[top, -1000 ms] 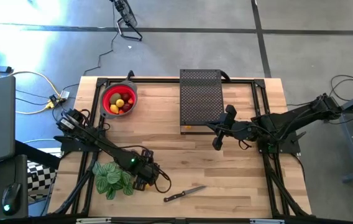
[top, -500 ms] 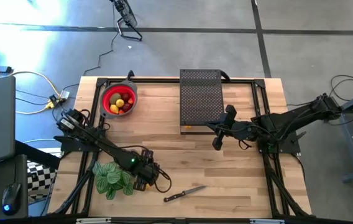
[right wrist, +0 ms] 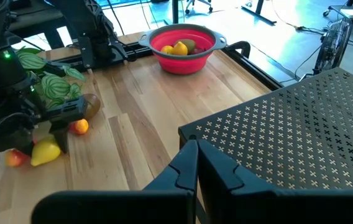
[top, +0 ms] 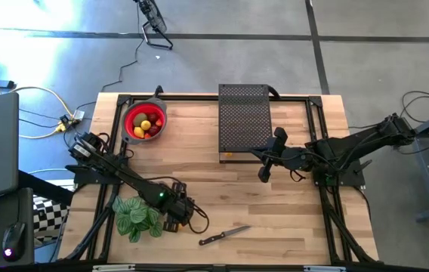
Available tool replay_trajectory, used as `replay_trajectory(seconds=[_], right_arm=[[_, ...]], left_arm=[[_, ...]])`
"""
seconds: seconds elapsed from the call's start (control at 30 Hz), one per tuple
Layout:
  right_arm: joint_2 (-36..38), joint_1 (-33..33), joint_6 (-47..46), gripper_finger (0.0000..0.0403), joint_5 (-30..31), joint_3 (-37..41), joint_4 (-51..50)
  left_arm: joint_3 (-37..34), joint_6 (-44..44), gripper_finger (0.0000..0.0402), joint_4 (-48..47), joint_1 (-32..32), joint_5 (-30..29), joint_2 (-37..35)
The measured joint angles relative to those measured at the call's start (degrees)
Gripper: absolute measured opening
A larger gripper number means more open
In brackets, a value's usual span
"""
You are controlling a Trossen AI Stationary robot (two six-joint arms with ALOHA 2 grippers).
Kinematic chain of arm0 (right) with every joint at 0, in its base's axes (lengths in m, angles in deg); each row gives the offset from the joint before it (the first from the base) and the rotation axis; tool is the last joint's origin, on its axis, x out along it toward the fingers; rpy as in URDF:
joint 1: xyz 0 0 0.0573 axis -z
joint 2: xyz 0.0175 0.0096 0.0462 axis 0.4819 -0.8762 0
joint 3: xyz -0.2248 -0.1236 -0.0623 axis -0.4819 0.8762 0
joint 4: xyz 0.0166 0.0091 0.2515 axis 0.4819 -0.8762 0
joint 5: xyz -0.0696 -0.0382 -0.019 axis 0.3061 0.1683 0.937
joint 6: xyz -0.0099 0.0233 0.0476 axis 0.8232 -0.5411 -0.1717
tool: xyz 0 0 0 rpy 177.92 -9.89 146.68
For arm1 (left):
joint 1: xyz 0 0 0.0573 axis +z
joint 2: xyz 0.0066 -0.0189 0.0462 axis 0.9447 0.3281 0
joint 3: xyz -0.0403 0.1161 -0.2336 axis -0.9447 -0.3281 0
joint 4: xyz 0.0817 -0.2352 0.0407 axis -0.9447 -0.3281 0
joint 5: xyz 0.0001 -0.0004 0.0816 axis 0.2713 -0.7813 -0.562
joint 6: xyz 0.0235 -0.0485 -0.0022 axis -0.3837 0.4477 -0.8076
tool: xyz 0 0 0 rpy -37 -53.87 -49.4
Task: Pick & Place Fruit
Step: Put the yellow lemon into the strainer bowl
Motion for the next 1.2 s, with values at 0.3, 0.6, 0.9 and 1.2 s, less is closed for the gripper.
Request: replay_trajectory(seconds=[0.3,0.6,0.9,1.2], right_arm=[[0.0,0.02,0.02,0.0003,0.0,0.0,0.0],[0.01,0.01,0.02,0.0003,0.0,0.0,-0.02],[-0.02,0.0,-0.07,0.0003,-0.49,0.0,-0.84],[-0.02,0.0,-0.99,0.0003,-1.55,0.02,-3.02]], left_arm=[[0.02,1.7,0.0217,0.04,0.0,0.05,0.0],[4.58,-0.67,0.0219,-6.03,0.89,-0.11,-0.58],[9.96,-6.28,0.022,-17.26,5.99,-5.21,-7.03],[10.49,-8.26,0.022,-23.8,14.99,-9.7,-19.97]])
